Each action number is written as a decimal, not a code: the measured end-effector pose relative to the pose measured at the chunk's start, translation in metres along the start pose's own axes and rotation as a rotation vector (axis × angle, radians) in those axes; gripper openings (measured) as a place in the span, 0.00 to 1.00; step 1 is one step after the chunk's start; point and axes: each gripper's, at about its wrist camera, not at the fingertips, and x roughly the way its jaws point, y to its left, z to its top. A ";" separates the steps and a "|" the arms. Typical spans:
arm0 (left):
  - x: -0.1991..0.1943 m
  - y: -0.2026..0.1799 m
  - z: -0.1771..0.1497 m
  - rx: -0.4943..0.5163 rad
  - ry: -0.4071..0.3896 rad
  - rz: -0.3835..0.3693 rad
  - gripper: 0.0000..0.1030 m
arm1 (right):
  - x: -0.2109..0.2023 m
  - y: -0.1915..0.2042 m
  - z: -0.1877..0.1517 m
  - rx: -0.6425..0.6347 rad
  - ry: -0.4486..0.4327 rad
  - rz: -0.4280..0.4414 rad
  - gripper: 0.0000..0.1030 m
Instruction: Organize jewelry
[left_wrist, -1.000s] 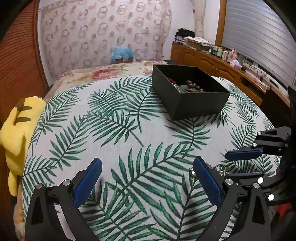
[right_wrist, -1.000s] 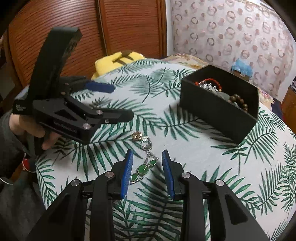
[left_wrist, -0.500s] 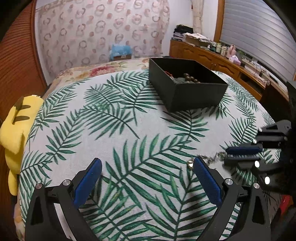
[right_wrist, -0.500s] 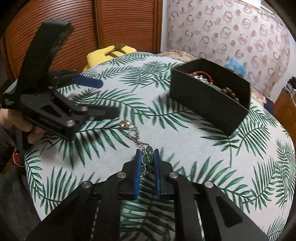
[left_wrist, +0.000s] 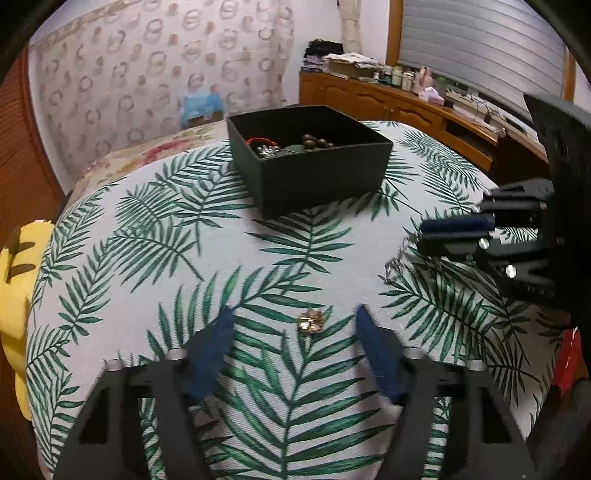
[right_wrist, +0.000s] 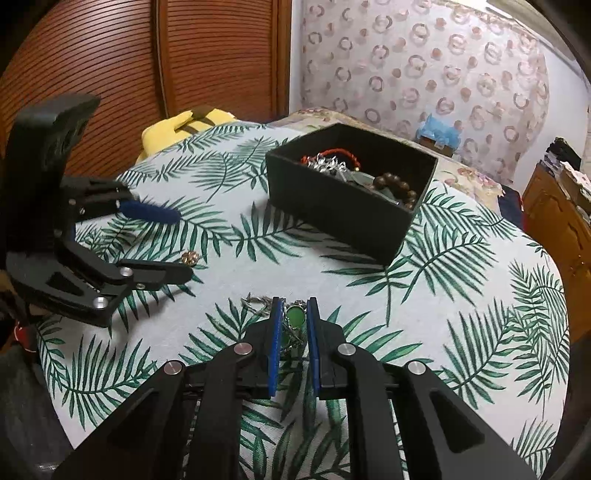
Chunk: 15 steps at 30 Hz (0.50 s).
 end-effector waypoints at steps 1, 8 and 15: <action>0.002 -0.001 -0.001 0.002 0.004 -0.004 0.39 | -0.001 -0.001 0.001 0.002 -0.006 0.000 0.14; 0.001 0.001 0.000 -0.020 -0.008 -0.033 0.14 | -0.007 -0.008 0.013 -0.002 -0.032 -0.002 0.14; -0.002 0.008 0.013 -0.053 -0.039 -0.044 0.14 | -0.022 -0.023 0.040 -0.004 -0.091 -0.011 0.14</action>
